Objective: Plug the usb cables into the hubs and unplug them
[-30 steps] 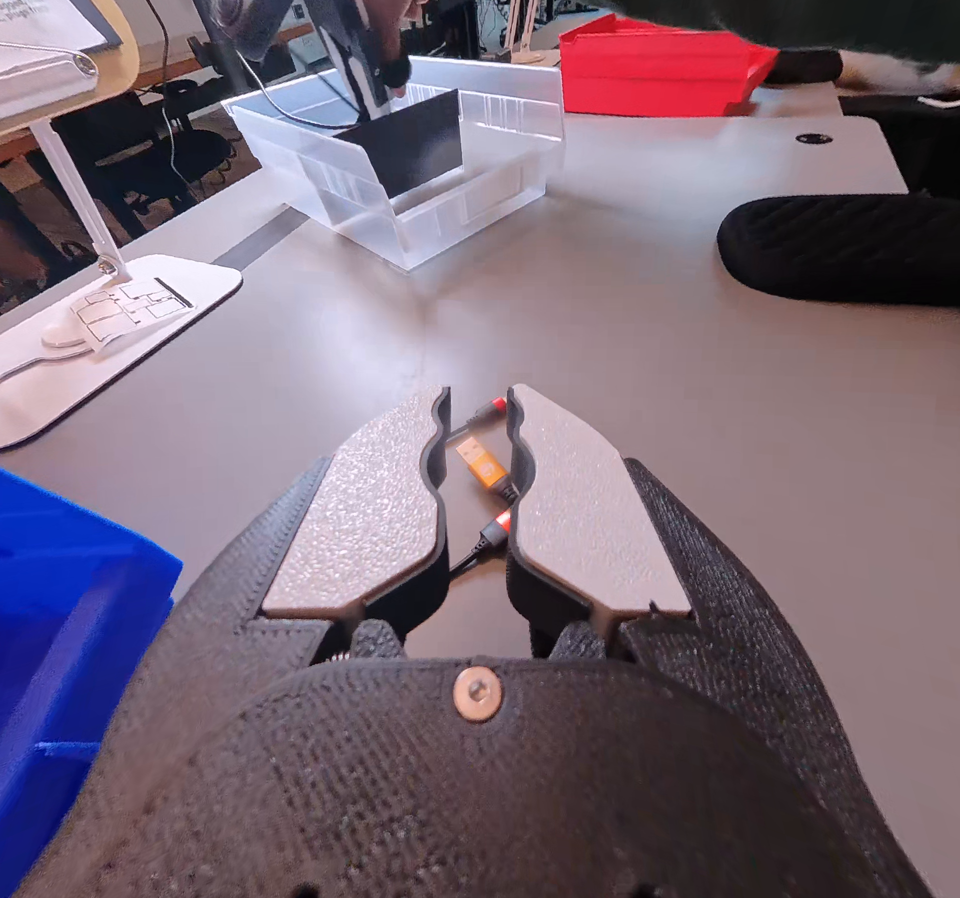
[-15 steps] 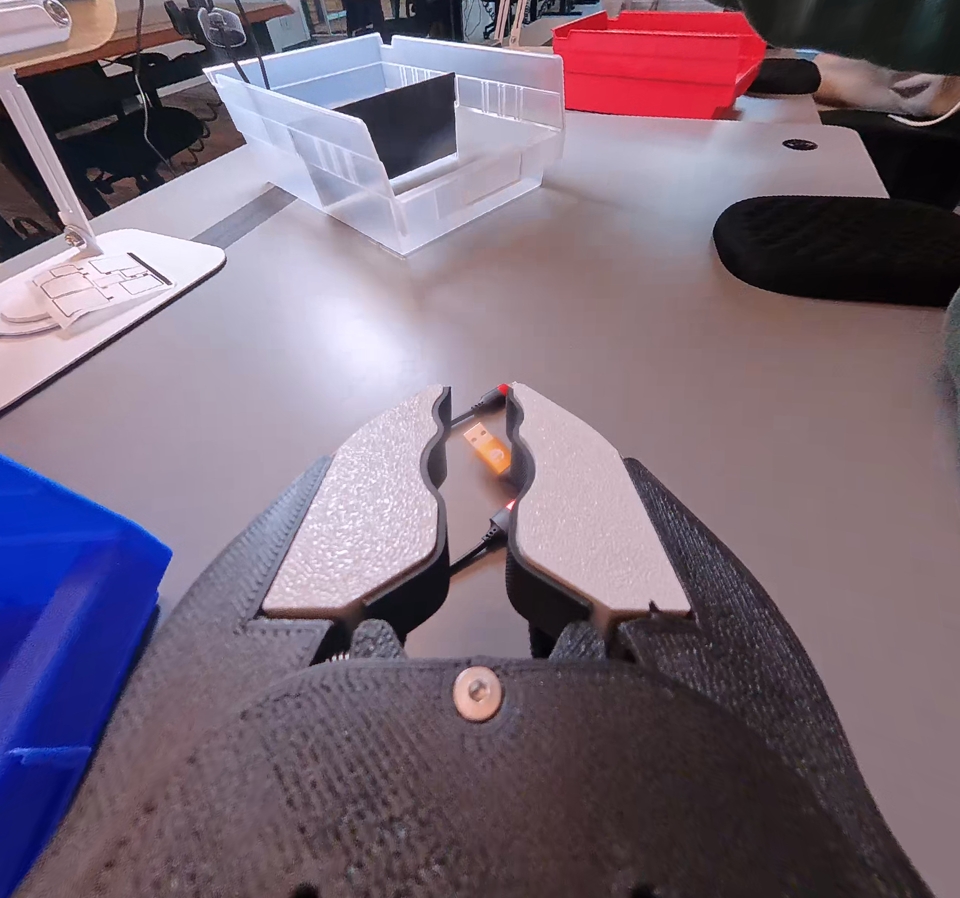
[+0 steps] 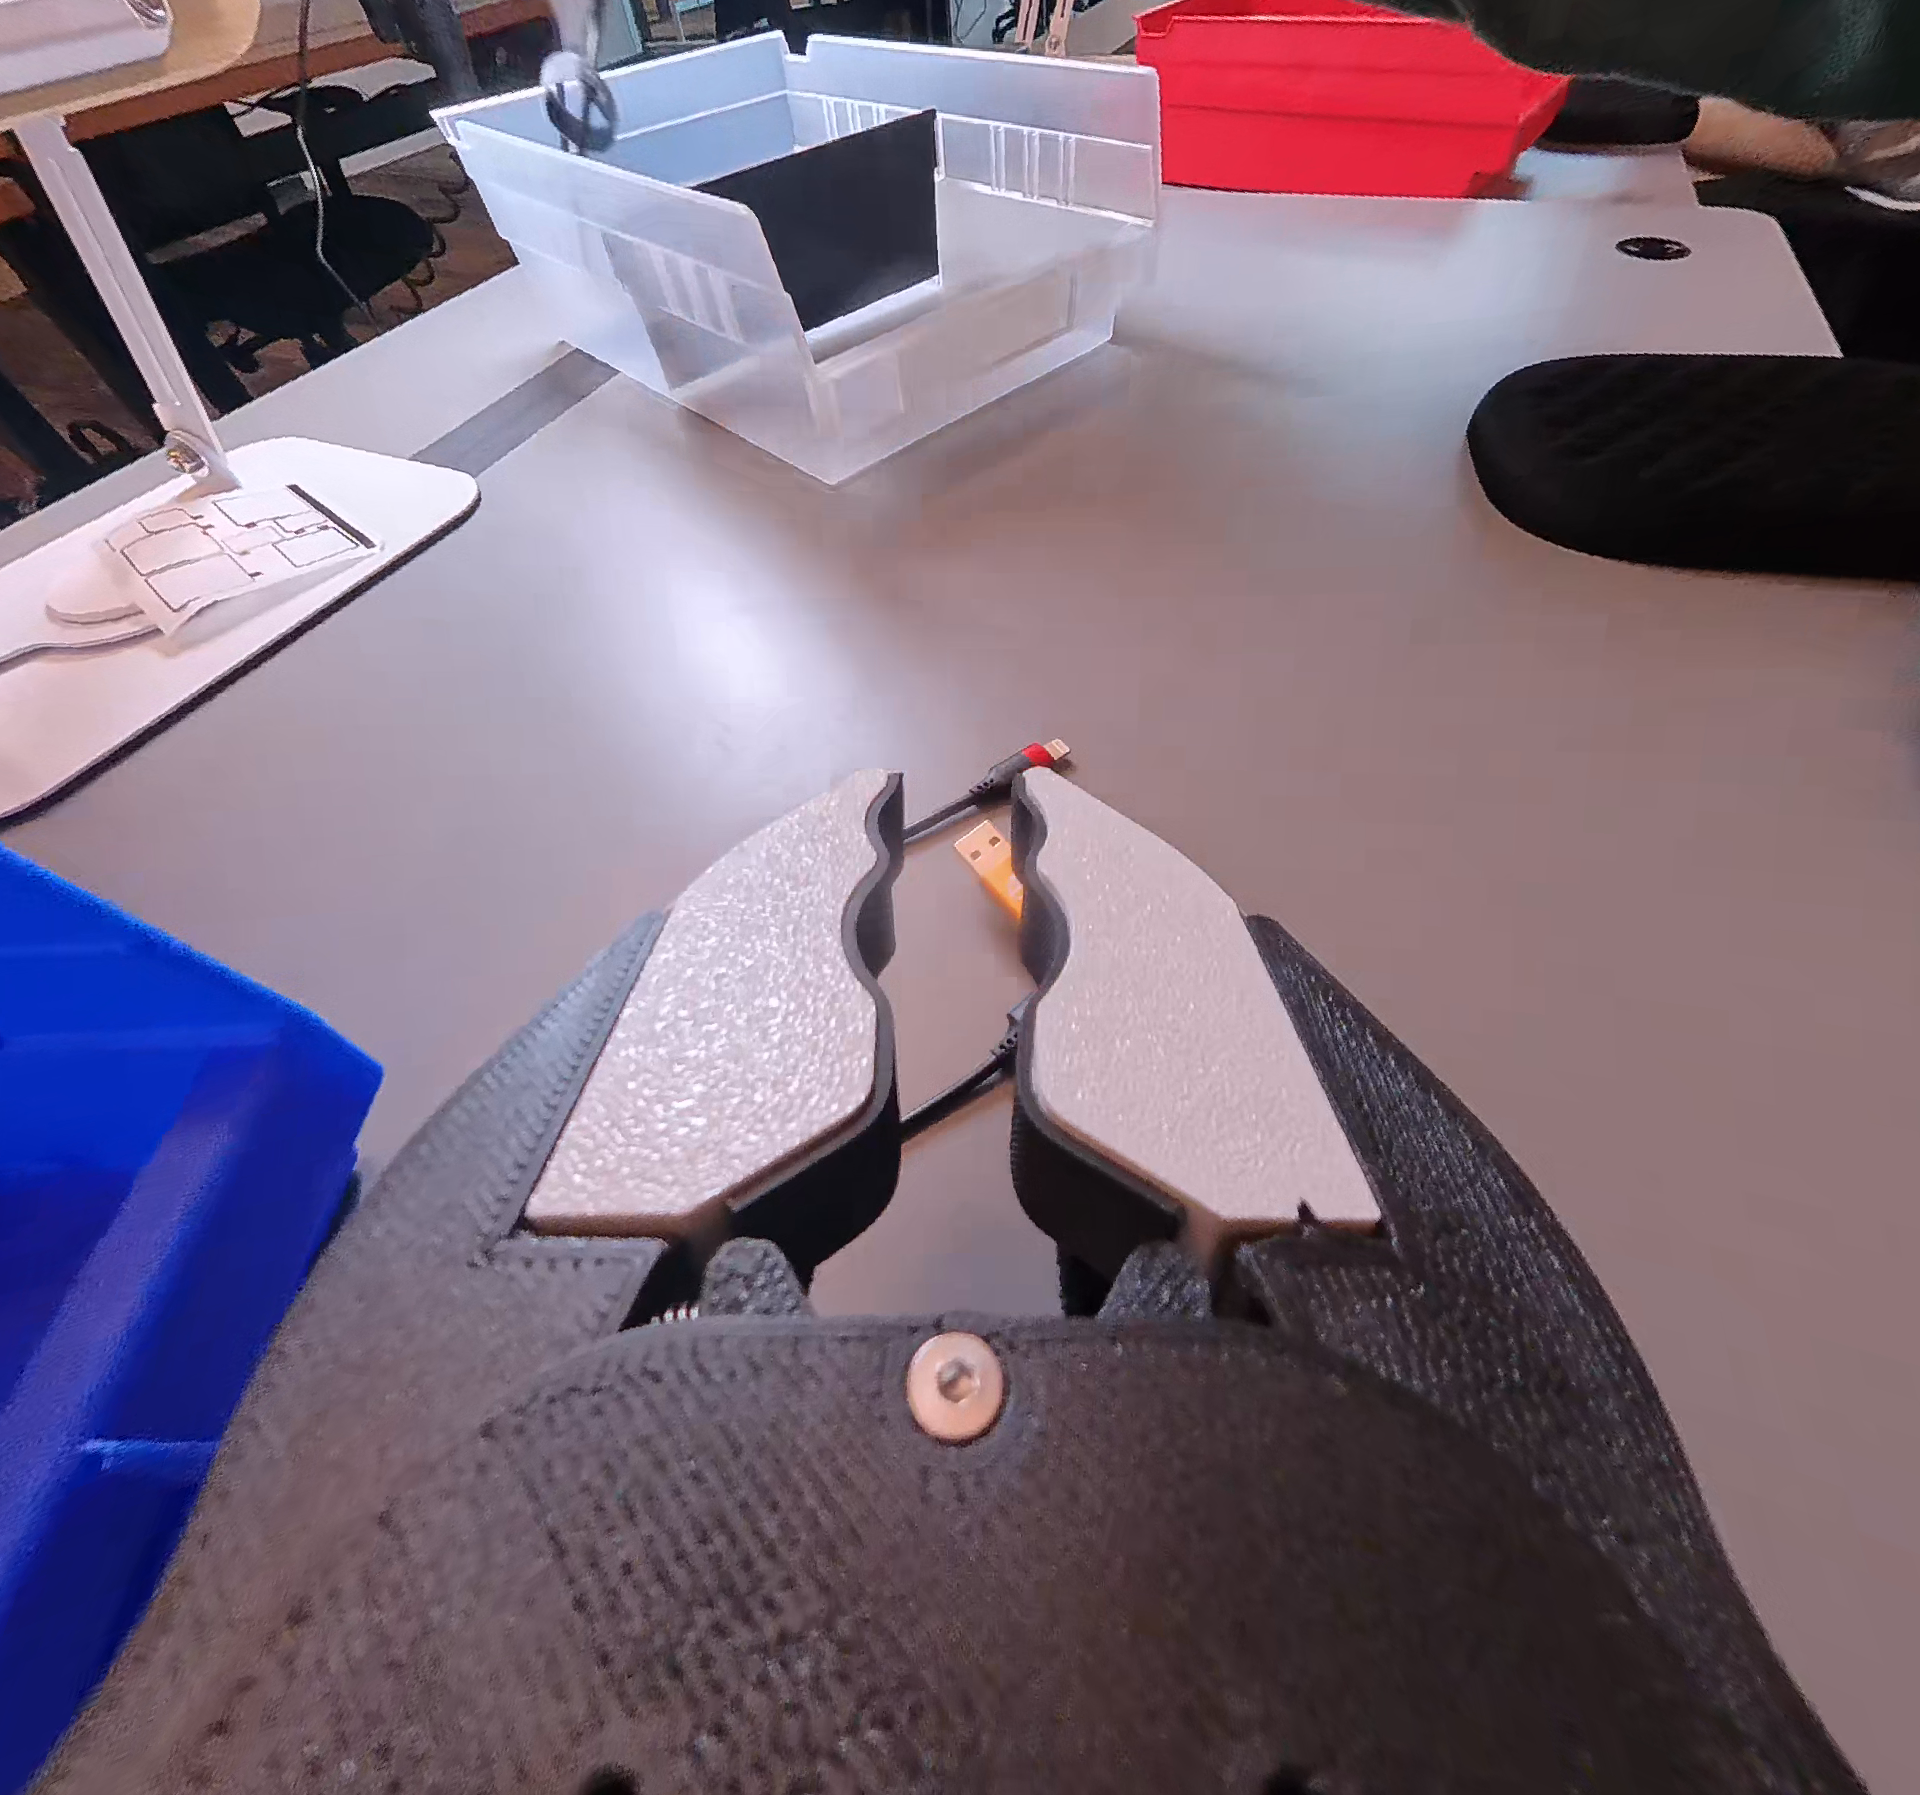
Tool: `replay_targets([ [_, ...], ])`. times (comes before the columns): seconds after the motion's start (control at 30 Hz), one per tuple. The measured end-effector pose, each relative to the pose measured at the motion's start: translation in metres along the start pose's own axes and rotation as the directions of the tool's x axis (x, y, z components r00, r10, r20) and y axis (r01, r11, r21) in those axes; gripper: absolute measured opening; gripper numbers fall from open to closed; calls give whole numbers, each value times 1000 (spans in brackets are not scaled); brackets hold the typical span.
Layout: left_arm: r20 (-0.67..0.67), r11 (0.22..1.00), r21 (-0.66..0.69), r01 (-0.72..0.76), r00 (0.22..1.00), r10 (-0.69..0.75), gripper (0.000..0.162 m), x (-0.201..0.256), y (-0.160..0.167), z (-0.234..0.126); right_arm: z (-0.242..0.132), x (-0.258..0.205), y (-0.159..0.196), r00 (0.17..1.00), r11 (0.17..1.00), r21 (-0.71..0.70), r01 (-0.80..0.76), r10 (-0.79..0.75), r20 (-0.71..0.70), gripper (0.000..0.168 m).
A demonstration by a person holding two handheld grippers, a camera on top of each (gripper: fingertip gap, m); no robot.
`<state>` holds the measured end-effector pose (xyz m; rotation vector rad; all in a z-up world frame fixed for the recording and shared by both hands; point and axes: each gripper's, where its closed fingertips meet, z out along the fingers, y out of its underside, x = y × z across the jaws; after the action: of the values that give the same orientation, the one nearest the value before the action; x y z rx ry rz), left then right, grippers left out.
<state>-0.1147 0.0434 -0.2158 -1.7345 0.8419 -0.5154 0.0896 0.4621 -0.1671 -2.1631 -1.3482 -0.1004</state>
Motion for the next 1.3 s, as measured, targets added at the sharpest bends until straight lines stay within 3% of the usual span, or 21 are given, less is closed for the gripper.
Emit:
replay_targets([
  [0.2, -18, 1000, -1, 22, 1000, -22, 19, -1, 2, 3, 29, -21, 107, 980, 904, -380, 197, -190, 57, 1],
  [0.3, -7, 1000, -15, 1, 1000, -1, 19, -1, 4, 4, 29, -11, 118, 965, 874, -424, 239, -264, -1, 2],
  [0.4, 5, 999, -33, 1, 1000, -1, 19, -2, 8, 4, 14, 9, 113, 933, 858, -433, 275, -348, -97, 17],
  [0.47, 23, 999, -37, -1, 1000, 2, 19, -5, 8, 4, -4, 17, 100, 937, 903, -351, 248, -316, -150, 19],
  [0.57, 54, 999, -43, -5, 999, 7, 20, -10, 7, 1, -42, 11, 64, 966, 983, -83, 163, -176, -190, 28],
  [0.67, 90, 998, -56, -1, 996, 6, 21, -18, 7, -4, -93, -27, 26, 979, 965, 217, 146, -110, -170, 32],
  [0.73, 112, 999, -53, 2, 994, 4, 21, -24, 5, -8, -123, -64, 14, 979, 926, 335, 174, -125, -163, 32],
  [0.83, 101, 996, -85, 38, 994, -29, 25, -26, 11, -11, -152, -125, 16, 977, 881, 424, 208, -164, -138, 33],
  [0.97, 23, 982, -186, 44, 999, -40, 36, -12, 27, -7, -167, -223, 34, 976, 828, 544, 133, -205, 73, 34],
  [1.07, -75, 965, -257, 49, 995, -70, 41, 11, 35, 0, -162, -284, 57, 951, 827, 560, 49, -210, 228, 33],
  [1.27, -97, 892, -448, -68, 995, 27, 46, 29, 66, 15, -143, -338, 84, 905, 823, 559, -105, -154, 397, 33],
  [1.3, -102, 893, -444, -77, 994, 35, 38, 31, 63, 17, -142, -343, 84, 897, 817, 563, -125, -149, 416, 32],
])
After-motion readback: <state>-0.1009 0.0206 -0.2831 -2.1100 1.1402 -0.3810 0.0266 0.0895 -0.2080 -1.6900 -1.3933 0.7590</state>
